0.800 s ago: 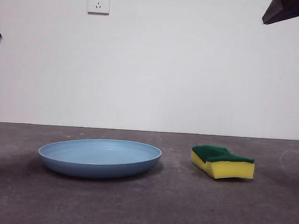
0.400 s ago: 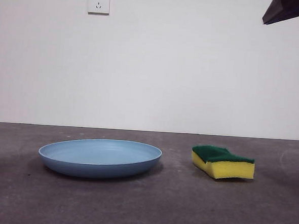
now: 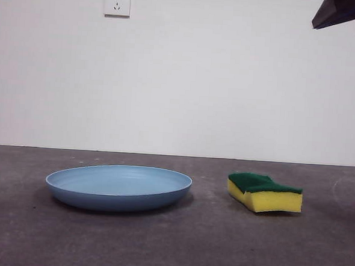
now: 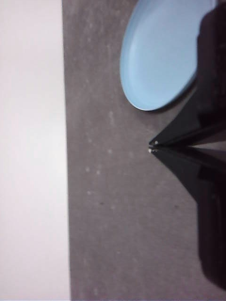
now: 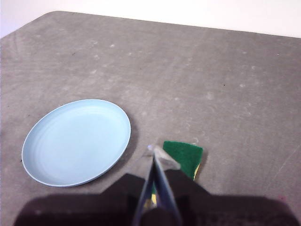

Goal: Pick up the plate,pick up the cloth,clean the plate with the cloth

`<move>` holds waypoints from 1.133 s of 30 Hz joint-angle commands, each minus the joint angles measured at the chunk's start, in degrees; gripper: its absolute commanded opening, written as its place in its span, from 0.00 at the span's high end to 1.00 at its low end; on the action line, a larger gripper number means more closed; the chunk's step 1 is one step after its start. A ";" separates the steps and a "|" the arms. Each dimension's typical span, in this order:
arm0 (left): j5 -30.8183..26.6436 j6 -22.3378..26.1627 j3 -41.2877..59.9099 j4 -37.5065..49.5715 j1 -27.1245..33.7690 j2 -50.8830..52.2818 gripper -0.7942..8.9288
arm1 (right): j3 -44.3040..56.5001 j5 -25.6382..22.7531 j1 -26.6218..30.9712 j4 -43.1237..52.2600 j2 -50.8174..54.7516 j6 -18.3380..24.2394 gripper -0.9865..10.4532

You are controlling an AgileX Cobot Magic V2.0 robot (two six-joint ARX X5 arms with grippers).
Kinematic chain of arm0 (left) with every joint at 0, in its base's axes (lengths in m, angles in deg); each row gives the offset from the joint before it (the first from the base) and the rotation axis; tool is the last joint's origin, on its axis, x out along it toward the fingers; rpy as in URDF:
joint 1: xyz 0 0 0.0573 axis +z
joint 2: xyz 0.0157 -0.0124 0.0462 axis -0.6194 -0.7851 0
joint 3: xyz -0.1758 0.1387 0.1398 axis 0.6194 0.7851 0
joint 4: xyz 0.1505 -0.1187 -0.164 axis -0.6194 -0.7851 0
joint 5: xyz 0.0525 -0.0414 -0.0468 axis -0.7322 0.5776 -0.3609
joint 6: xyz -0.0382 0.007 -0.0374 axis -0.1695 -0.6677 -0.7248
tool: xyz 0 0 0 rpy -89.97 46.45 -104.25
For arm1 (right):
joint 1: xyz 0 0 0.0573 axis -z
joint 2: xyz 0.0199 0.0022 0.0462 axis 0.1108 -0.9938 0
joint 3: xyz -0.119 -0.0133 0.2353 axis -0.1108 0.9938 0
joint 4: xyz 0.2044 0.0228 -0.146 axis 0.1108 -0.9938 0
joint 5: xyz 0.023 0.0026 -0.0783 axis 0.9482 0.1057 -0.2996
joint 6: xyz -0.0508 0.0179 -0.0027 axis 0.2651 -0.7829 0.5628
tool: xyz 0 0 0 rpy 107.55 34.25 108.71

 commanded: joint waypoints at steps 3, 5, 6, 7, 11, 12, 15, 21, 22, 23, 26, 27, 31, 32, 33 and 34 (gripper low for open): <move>-0.09 -0.79 1.99 -2.54 1.18 2.25 0.92 | 0.26 -0.13 -0.07 0.55 0.15 -0.39 0.91; -0.13 -0.79 1.99 -4.61 1.62 2.97 0.92 | 0.26 -0.13 -0.07 0.55 0.15 -0.39 0.91; -0.17 -0.76 1.99 -5.25 1.90 2.97 0.92 | 0.26 -0.13 -0.07 0.55 0.15 -0.39 0.91; -0.07 -0.76 1.99 -5.14 2.14 2.97 0.92 | 0.26 -0.15 -0.07 0.55 0.15 -0.39 0.91; -0.04 -0.81 1.99 -5.11 2.47 2.97 0.92 | 0.26 -0.15 -0.07 0.55 0.15 -0.39 0.91; -0.04 -0.79 1.99 -4.94 2.47 2.97 0.92 | 0.26 -0.15 -0.07 0.55 0.15 -0.39 0.91; -0.07 -0.76 1.99 -4.87 2.47 2.95 0.92 | 0.26 -0.15 -0.07 0.55 0.15 -0.39 0.91; -0.07 -0.76 1.99 -4.87 2.47 2.95 0.92 | 0.26 -0.15 -0.07 0.55 0.15 -0.39 0.91; -0.07 -0.76 1.99 -4.87 2.47 2.95 0.92 | 0.26 -0.15 -0.07 0.55 0.15 -0.39 0.91; -0.07 -0.76 1.99 -4.87 2.47 2.95 0.92 | 0.26 -0.15 -0.07 0.55 0.15 -0.39 0.91; -0.07 -0.76 1.99 -4.87 2.47 2.95 0.92 | 0.26 -0.15 -0.07 0.55 0.15 -0.39 0.91; -0.07 -0.76 1.99 -4.87 2.47 2.95 0.92 | 0.26 -0.15 -0.07 0.55 0.15 -0.39 0.91; -0.07 -0.76 1.99 -4.87 2.47 2.95 0.92 | 0.26 -0.15 -0.07 0.55 0.15 -0.39 0.91; -0.07 -0.76 1.99 -4.87 2.47 2.95 0.92 | 0.26 -0.15 -0.07 0.52 0.15 -0.37 0.91; -0.07 -0.76 1.99 -4.87 2.47 2.95 0.92 | 0.26 -0.15 -0.07 0.52 0.15 -0.37 0.91; -0.07 -0.76 1.99 -4.87 2.47 2.95 0.92 | 0.26 -0.11 -0.07 0.52 0.20 -0.37 0.91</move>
